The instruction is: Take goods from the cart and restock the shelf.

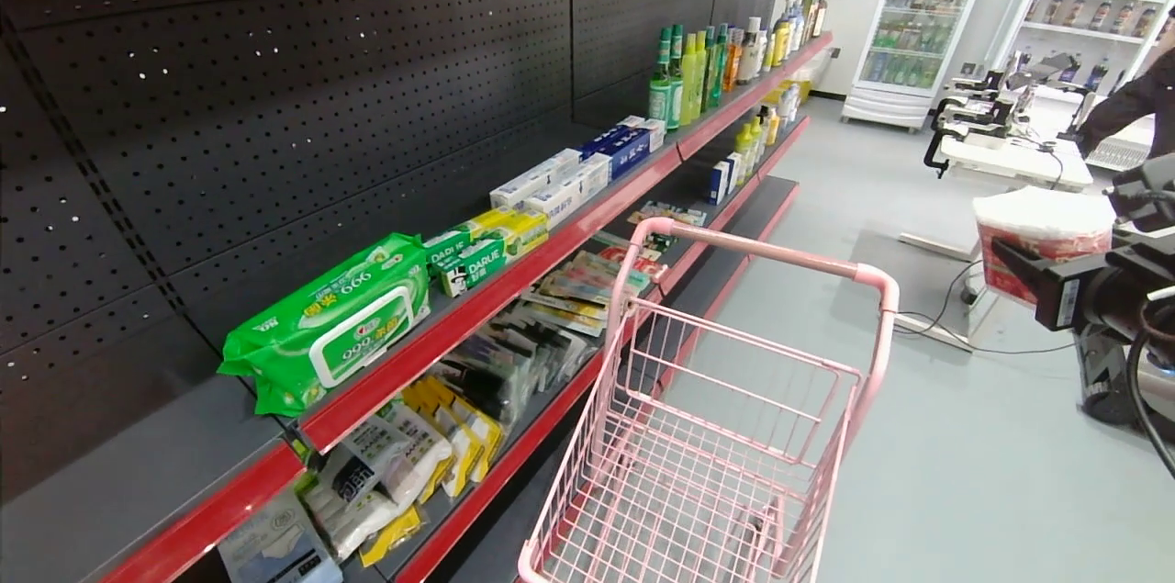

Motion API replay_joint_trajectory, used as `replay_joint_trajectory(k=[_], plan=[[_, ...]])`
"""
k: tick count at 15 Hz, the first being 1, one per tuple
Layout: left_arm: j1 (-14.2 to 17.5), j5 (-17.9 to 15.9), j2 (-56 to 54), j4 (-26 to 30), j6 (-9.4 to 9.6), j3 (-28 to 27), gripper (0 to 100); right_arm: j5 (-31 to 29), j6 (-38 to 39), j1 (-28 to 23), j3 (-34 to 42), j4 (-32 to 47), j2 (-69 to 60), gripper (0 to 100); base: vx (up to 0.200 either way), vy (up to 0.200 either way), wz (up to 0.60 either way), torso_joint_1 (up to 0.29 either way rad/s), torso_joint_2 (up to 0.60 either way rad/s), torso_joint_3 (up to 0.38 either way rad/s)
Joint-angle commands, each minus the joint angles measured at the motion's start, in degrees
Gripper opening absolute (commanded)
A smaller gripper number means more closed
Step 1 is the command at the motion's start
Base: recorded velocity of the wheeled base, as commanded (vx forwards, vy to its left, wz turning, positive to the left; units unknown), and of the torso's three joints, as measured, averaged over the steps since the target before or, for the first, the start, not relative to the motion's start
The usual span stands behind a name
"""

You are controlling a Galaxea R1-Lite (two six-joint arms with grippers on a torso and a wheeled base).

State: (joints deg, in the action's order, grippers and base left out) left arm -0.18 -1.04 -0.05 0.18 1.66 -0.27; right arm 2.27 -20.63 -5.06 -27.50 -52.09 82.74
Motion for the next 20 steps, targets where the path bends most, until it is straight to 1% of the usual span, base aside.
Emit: replay_joint_trajectory(k=[1,10,15,20], plan=[[0.01,-0.02,0.05,-0.01,0.01,0.00,100,0.02,-0.03,-0.04,-0.01,-0.03,0.14,0,0.000,0.000,0.00,0.159,-0.36,-0.203],[0.01,-0.02,0.05,-0.01,0.01,0.00,100,0.02,-1.35,0.14,0.61,-0.03,0.76,0,0.000,0.000,0.00,0.143,-0.31,-0.165],[0.01,-0.02,0.05,0.08,0.01,0.00,100,-0.16,-1.96,-0.13,1.05,-0.12,0.76,0,0.000,0.000,0.00,0.025,-0.05,-0.027],[0.01,-0.02,0.05,0.08,0.01,0.00,100,-0.25,-1.96,-0.04,1.05,-0.12,1.20,0,0.000,0.000,0.60,0.008,0.00,0.000]])
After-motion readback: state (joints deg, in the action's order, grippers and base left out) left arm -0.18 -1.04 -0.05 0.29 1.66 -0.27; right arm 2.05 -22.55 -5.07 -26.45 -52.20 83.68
